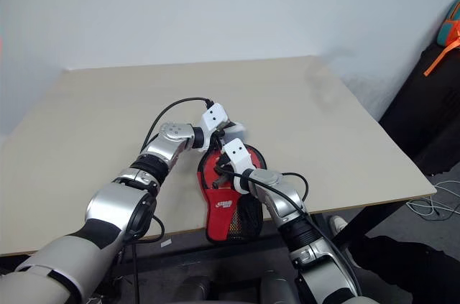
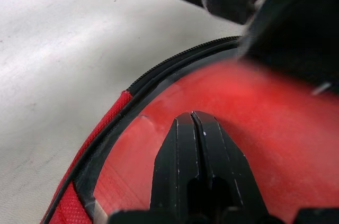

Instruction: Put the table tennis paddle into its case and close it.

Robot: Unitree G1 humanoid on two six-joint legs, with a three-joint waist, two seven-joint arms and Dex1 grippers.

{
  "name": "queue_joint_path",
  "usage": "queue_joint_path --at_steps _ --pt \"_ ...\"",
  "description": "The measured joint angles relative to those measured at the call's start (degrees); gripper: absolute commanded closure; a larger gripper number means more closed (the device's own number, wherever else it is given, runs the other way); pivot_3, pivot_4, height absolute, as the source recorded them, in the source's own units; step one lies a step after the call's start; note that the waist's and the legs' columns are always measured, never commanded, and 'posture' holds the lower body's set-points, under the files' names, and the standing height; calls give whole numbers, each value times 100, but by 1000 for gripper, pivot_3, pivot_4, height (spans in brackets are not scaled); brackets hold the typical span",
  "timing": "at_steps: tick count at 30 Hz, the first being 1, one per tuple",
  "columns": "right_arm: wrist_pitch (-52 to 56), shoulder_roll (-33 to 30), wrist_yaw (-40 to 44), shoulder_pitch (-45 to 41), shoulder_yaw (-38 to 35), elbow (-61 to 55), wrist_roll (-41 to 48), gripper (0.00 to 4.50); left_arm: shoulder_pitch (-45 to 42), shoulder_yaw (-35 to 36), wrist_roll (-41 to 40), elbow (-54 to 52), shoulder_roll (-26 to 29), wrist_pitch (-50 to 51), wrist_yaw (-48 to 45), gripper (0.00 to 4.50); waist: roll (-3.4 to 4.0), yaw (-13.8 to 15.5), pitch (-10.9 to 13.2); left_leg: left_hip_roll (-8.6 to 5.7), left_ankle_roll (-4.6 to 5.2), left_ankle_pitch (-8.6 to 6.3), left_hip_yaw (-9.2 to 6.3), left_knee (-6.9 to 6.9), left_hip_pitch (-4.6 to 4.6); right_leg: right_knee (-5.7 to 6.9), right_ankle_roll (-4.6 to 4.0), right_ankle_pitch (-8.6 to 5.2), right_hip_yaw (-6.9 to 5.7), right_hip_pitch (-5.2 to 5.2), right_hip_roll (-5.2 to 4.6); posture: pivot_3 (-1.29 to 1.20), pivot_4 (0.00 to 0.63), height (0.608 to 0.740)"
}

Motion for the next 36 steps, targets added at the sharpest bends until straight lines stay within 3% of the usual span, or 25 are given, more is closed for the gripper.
queue_joint_path --at_steps 9,15,20,27,28,36 --pt "98 -60 95 0 54 -86 6 4500 -3 35 -82 -377 536 185 -165 23 0 0 0 0 0 0 0 1 -1 2 0 0 0 -1 0 0 0 740" --pt "408 -376 341 147 108 -554 34 4500 62 226 -485 -1331 855 675 -508 23 0 1 0 0 0 -1 -1 4 -3 3 0 0 -1 -2 -1 0 0 740" --pt "834 -622 479 242 49 -980 183 2926 647 328 -778 -2465 1097 1233 -556 1612 2 -2 1 3 0 -1 0 3 -2 8 0 0 1 -5 -1 0 0 740" --pt "1178 -959 589 -185 -372 -1089 404 373 1741 347 -1056 -3867 1036 2149 -169 4201 2 8 2 1 0 0 -1 9 -5 10 -23 14 -1 -6 -4 0 0 740" --pt "1175 -1018 615 -314 -434 -1082 409 45 1837 346 -1118 -4056 975 2266 -106 4215 1 8 2 0 0 0 -2 9 -5 10 -25 15 -3 -5 -5 0 0 740" --pt "548 -1437 814 -1585 -799 238 318 45 2429 192 -1240 -4737 474 2691 466 4215 2 0 1 1 0 0 7 4 2 9 -31 19 2 -4 -3 0 0 740"
